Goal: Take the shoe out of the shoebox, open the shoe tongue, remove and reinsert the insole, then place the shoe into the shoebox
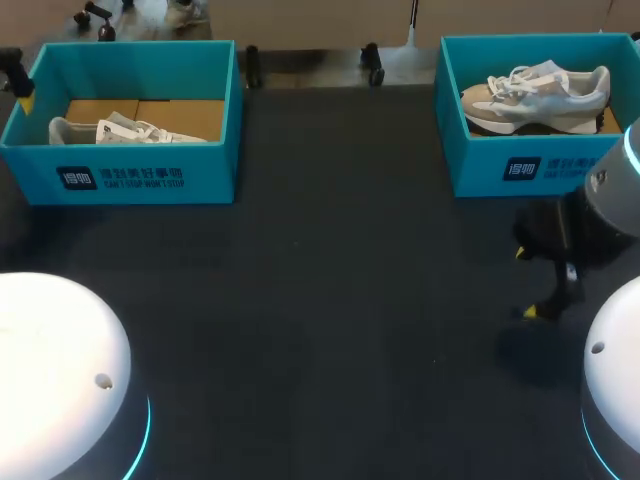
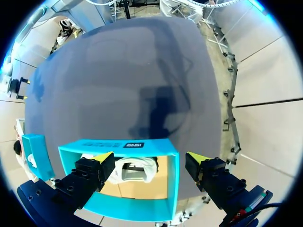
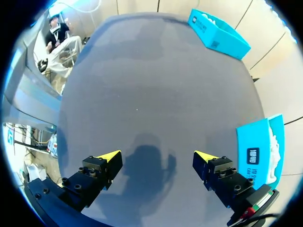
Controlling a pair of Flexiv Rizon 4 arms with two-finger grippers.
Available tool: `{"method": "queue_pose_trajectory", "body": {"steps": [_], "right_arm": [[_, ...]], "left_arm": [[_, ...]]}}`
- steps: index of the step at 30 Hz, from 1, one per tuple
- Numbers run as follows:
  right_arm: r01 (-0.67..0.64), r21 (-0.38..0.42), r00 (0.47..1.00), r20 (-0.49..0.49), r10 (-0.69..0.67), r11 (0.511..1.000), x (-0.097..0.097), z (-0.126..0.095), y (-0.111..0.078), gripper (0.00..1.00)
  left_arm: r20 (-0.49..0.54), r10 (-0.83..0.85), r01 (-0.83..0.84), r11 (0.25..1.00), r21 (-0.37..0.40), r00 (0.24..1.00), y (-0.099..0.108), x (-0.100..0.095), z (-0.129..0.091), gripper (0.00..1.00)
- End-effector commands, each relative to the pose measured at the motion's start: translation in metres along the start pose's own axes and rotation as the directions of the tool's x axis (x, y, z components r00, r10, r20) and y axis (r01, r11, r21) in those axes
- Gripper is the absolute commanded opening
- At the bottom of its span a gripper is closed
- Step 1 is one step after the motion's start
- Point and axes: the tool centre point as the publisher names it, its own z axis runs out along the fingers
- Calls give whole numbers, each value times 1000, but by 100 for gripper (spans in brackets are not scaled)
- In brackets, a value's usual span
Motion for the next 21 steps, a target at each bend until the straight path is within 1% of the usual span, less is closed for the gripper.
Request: {"method": "queue_pose_trajectory", "body": {"steps": [1, 2, 3, 4, 6, 7, 9, 10, 11, 13, 21], "right_arm": [[-87, 104, 993, -73, 95, 991, -46, -12, 9, 100], [-114, 138, 989, -80, 126, 984, -55, -15, 8, 100], [-141, 145, 985, -81, 154, 979, -64, -19, 8, 100], [-196, 160, 974, -84, 212, 967, -74, -25, 6, 100], [-234, 205, 966, -62, 251, 950, -88, -33, 6, 100], [-275, 199, 956, -50, 290, 941, -98, -40, 5, 100], [-330, 194, 940, -29, 341, 924, -110, -50, 3, 100], [-377, 183, 922, -15, 386, 908, -120, -58, 0, 100], [-401, 178, 912, -11, 409, 899, -126, -62, -2, 100], [-499, 186, 864, 28, 503, 847, -140, -75, -9, 100], [-499, 186, 864, 28, 503, 847, -140, -75, -9, 100]], "left_arm": [[-2, 0, 0, 1000, -19, 1000, -3, 0, 1, 100], [-2, 0, 0, 1000, -19, 1000, -3, 0, 1, 100], [-2, 0, 0, 1000, -19, 1000, -3, 0, 1, 100], [-2, 0, 0, 1000, -19, 1000, -3, 0, 1, 100], [-2, 0, 0, 1000, -19, 1000, -3, 0, 1, 100], [-2, 0, 0, 1000, -19, 1000, -3, 0, 1, 100], [-2, 0, 0, 1000, -19, 1000, -3, 0, 1, 100], [-2, 0, 0, 1000, -19, 1000, -3, 0, 1, 100], [-2, 0, 0, 1000, -19, 1000, -3, 0, 1, 100], [-2, 0, 0, 1000, -19, 1000, -3, 0, 1, 100], [-2, 0, 0, 1000, -19, 1000, -3, 0, 1, 100]]}}
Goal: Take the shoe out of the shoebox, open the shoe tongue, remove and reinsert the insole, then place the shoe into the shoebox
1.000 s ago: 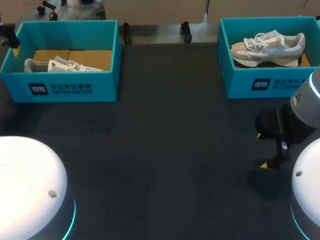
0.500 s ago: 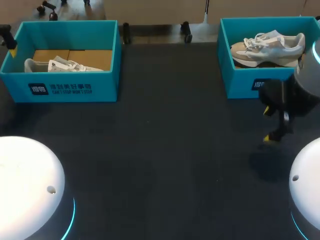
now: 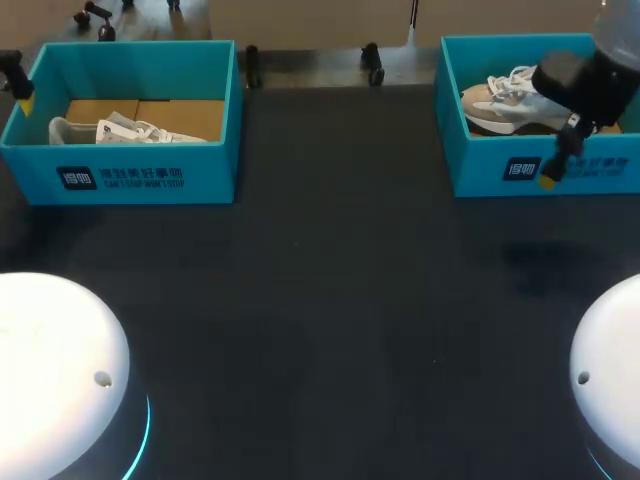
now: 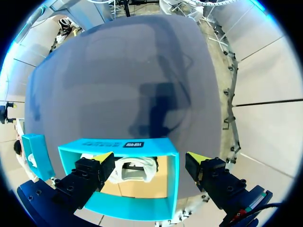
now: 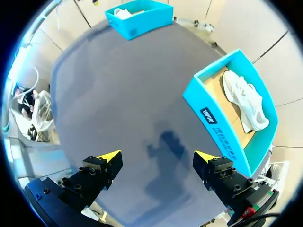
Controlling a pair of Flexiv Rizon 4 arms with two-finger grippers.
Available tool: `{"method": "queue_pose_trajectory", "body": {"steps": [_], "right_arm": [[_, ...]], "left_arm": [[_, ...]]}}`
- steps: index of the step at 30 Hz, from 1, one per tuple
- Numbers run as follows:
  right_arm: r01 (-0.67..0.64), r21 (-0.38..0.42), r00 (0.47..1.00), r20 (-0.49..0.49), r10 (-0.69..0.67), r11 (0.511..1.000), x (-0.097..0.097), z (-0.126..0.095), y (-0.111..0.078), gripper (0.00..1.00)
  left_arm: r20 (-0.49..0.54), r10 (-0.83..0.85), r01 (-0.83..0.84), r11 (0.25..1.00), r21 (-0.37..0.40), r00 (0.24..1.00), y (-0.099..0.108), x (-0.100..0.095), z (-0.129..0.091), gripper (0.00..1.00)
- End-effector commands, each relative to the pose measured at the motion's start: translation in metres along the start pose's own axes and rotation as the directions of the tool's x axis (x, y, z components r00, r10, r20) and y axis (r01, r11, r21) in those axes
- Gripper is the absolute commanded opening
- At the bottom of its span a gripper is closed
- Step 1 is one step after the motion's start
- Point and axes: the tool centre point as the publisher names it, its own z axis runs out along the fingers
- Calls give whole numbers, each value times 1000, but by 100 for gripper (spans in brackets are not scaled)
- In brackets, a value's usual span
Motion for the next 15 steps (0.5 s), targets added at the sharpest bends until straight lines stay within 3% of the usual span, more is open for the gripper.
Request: {"method": "queue_pose_trajectory", "body": {"steps": [1, 10, 13, 15], "right_arm": [[-1, 27, 1000, 2, 0, 1000, 0, 1, 3, 100], [-1, 27, 1000, 2, 0, 1000, 0, 1, 3, 100], [-206, 102, 978, 48, 202, 973, -20, -6, 8, 100], [-287, 92, 957, 72, 281, 954, -35, -9, 9, 100]], "left_arm": [[-1, 0, 0, 1000, -3, 1000, -1, 0, 0, 100], [-1, 0, 0, 1000, -3, 1000, -1, 0, 0, 100], [-1, 0, 0, 1000, -3, 1000, -1, 0, 0, 100], [-1, 0, 0, 1000, -3, 1000, -1, 0, 0, 100]]}}
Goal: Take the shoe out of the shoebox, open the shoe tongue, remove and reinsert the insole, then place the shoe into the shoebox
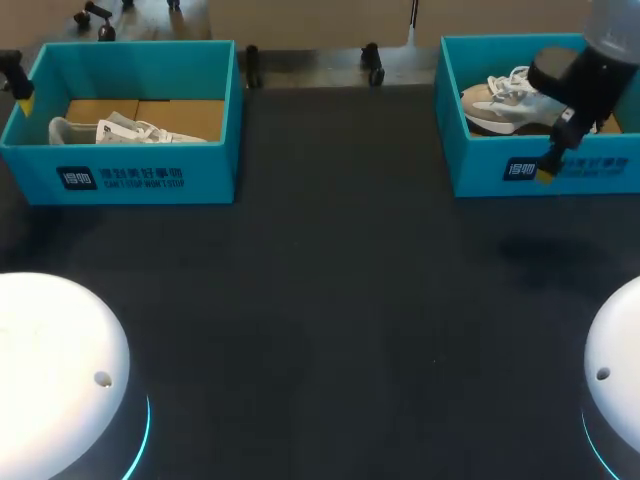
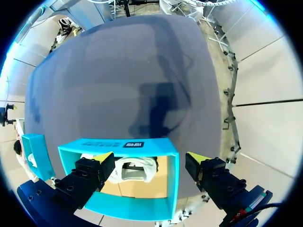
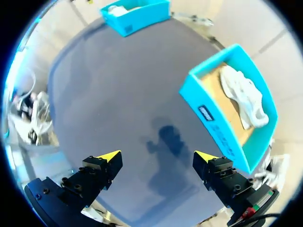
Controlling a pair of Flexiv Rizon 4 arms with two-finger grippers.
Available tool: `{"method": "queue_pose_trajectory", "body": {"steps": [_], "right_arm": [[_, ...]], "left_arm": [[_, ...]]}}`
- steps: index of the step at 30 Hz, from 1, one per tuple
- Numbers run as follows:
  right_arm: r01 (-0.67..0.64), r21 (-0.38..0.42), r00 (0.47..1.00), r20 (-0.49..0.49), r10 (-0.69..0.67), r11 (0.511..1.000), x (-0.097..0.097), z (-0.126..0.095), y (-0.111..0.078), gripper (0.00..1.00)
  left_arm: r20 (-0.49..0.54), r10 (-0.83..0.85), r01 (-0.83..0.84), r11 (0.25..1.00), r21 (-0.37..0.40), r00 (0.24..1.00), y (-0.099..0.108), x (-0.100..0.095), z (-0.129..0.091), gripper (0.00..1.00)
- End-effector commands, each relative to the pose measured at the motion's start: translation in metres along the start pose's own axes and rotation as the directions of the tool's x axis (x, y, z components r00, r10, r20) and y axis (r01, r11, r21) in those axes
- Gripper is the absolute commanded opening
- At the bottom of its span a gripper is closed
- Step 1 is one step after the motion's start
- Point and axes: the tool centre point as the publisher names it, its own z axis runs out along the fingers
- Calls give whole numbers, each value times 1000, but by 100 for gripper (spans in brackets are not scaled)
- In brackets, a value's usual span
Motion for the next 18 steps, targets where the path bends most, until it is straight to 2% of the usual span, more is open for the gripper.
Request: {"method": "queue_pose_trajectory", "body": {"steps": [1, 6, 7, 9, 12, 13, 18], "right_arm": [[-248, 53, 969, 26, 247, 967, -28, -8, 10, 100], [-383, 56, 924, 35, 382, 922, -66, -17, 19, 100], [-431, 68, 902, 43, 429, 900, -76, -20, 20, 100], [-480, 43, 877, 23, 480, 876, -95, -27, 24, 100], [-576, 67, 817, 30, 575, 815, -124, -33, 26, 100], [-617, 110, 787, 73, 612, 780, -130, -34, 26, 100], [-617, 110, 787, 73, 612, 780, -130, -34, 26, 100]], "left_arm": [[-2, 1, -1, 1000, -3, 1000, -1, 0, 0, 100], [-2, 1, -1, 1000, -3, 1000, -1, 0, 0, 100], [-2, 1, -1, 1000, -3, 1000, -1, 0, 0, 100], [-2, 1, -1, 1000, -3, 1000, -1, 0, 0, 100], [-2, 1, -1, 1000, -3, 1000, -1, 0, 0, 100], [-2, 1, -1, 1000, -3, 1000, -1, 0, 0, 100], [-2, 1, -1, 1000, -3, 1000, -1, 0, 0, 100]]}}
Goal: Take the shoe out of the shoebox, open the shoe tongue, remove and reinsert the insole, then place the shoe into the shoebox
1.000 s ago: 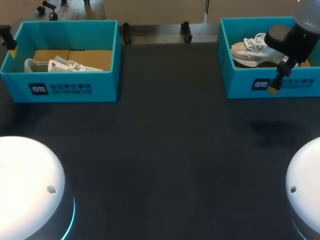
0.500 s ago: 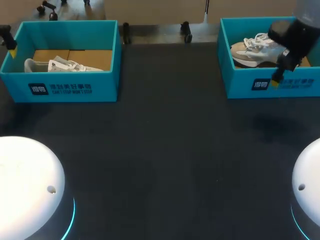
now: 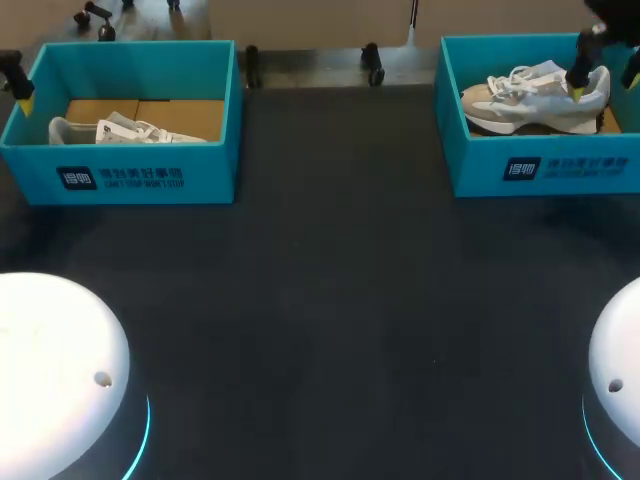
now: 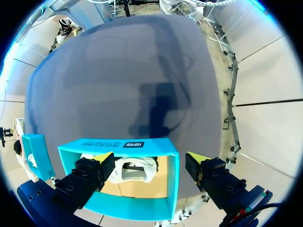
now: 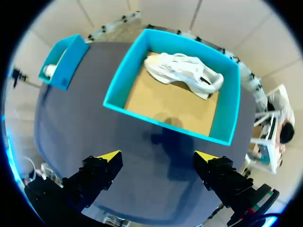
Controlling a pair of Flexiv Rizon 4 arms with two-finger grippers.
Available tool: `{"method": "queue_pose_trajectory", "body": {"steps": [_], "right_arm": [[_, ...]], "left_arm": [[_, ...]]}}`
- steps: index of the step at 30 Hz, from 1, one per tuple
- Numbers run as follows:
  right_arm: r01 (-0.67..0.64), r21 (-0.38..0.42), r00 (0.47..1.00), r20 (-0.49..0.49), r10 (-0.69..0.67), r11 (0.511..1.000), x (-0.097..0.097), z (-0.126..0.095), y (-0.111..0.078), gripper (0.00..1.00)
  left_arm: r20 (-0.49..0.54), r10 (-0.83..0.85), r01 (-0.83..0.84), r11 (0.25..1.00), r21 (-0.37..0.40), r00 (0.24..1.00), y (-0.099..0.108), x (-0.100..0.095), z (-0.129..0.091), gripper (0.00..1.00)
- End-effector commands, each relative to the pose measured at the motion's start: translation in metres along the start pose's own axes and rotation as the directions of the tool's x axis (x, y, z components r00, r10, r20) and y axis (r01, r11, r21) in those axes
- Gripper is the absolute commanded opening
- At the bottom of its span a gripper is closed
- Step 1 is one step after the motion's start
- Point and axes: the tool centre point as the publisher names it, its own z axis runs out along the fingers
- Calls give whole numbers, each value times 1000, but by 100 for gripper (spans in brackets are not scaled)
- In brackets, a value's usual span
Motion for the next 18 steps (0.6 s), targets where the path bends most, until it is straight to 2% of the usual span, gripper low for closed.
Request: {"method": "queue_pose_trajectory", "body": {"steps": [1, 11, 15, 18], "right_arm": [[-91, 103, 996, 24, 89, 991, 2, 0, 10, 100], [-91, 103, 996, 24, 89, 991, 2, 0, 10, 100], [-178, 67, 984, 47, 175, 982, -20, 2, 24, 100], [-238, 105, 968, 105, 227, 966, -35, 12, 42, 100]], "left_arm": [[-1, 0, 0, 1000, -3, 1000, -1, 0, 0, 100], [-1, 0, 0, 1000, -3, 1000, -1, 0, 0, 100], [-1, 0, 0, 1000, -3, 1000, -1, 0, 0, 100], [-1, 0, 0, 1000, -3, 1000, -1, 0, 0, 100]]}}
